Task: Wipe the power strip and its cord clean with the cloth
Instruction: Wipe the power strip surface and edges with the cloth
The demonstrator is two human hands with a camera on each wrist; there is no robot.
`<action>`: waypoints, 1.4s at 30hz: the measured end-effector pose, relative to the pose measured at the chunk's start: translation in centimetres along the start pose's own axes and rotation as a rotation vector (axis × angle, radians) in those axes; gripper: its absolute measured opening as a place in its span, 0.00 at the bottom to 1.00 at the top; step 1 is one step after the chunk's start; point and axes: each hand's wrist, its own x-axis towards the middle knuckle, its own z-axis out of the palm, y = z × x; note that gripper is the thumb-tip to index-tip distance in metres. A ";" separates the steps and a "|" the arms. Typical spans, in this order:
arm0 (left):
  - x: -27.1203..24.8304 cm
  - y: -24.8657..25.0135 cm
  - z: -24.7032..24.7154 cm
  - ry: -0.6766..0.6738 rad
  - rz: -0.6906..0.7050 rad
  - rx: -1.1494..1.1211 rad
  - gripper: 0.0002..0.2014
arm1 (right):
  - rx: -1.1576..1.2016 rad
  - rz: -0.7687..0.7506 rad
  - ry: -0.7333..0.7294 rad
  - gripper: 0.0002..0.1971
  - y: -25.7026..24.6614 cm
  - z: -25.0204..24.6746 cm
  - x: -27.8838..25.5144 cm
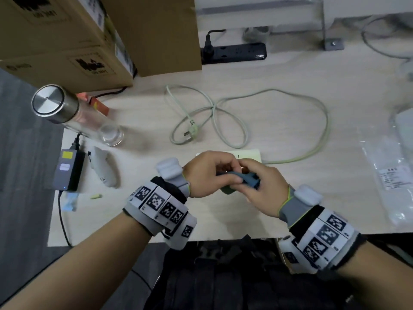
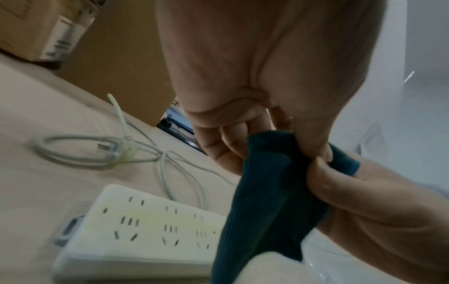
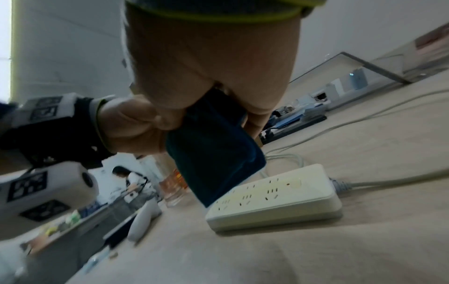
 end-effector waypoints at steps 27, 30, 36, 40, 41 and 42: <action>2.3 -11.5 -1.8 0.101 -0.330 0.660 0.43 | -0.900 -0.159 -0.250 0.32 10.9 1.5 2.8; 2.4 -11.9 -1.5 0.127 -0.307 0.603 0.42 | -0.922 -0.241 -0.286 0.30 9.0 4.4 4.7; 2.0 -12.5 -1.2 0.156 -0.260 0.576 0.42 | -0.874 -0.306 -0.359 0.27 7.6 5.8 6.3; 1.6 -12.3 -1.2 0.128 -0.292 0.707 0.43 | -0.893 -0.258 -0.239 0.27 11.9 0.4 3.2; 1.5 -12.3 -1.2 0.124 -0.305 0.713 0.44 | -0.870 -0.233 -0.224 0.28 12.5 -0.7 2.5; 1.5 -12.3 -1.2 0.123 -0.313 0.711 0.44 | -0.855 -0.229 -0.206 0.29 12.7 -1.3 2.1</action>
